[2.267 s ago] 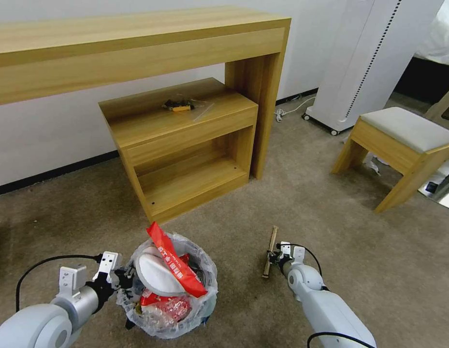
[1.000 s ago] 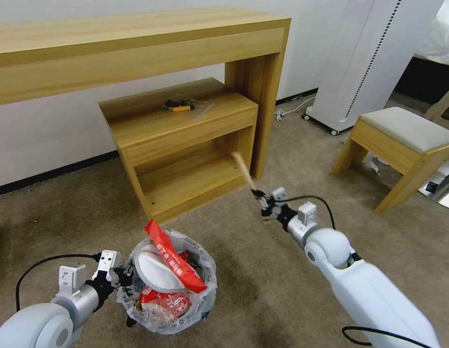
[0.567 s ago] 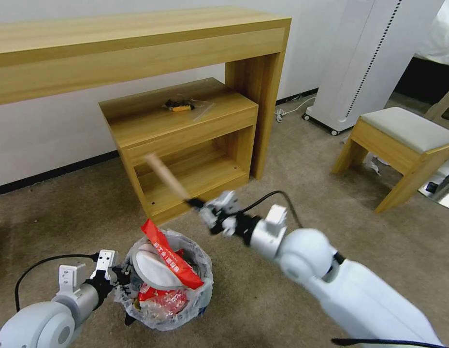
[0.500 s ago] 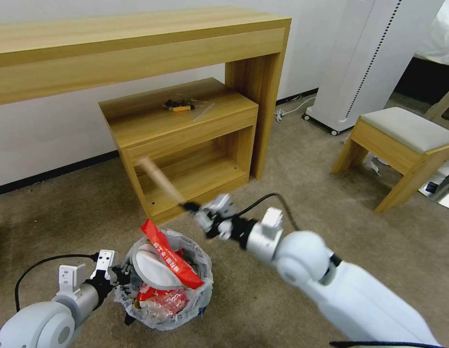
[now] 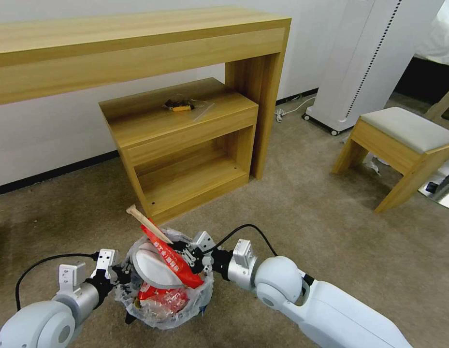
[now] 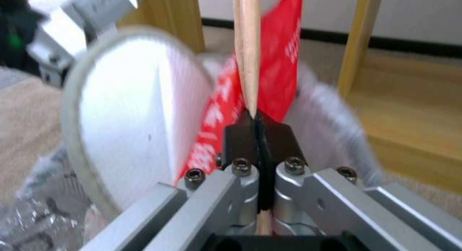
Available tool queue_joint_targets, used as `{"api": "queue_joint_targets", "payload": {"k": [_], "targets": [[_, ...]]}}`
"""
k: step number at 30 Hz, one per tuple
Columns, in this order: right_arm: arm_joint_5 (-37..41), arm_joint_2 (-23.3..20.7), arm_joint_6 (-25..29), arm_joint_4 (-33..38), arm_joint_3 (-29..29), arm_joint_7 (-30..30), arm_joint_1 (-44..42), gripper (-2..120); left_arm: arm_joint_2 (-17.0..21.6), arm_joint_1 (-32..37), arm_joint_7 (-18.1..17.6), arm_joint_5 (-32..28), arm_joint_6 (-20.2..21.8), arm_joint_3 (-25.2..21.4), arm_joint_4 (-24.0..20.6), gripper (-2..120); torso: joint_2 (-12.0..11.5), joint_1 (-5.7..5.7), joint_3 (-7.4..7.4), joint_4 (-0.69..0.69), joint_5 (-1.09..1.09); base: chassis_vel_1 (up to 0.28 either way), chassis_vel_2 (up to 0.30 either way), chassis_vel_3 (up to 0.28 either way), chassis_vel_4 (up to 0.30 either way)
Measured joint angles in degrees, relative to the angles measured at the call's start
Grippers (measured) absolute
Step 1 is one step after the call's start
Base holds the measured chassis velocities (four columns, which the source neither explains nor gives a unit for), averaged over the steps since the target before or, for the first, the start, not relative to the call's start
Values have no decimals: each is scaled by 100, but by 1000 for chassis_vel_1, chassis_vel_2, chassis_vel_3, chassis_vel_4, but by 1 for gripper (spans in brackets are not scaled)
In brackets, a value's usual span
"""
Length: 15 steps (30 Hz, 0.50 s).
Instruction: Pick up the trash bin and place the garbage on the floor into it.
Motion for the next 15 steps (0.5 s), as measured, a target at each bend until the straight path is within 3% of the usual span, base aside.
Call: {"api": "queue_joint_targets", "payload": {"k": [12, 15], "targets": [[95, 89, -183, -203, -327, 150, 50, 0, 26, 13, 11, 15, 0, -26, -89, 0, 0, 0, 0, 0, 0, 0, 0, 0, 0], [98, 67, -241, -202, -383, 335, 49, 5, 38, 14, 17, 2, 0, -37, -117, 0, 0, 0, 0, 0, 0, 0, 0, 0, 0]]}}
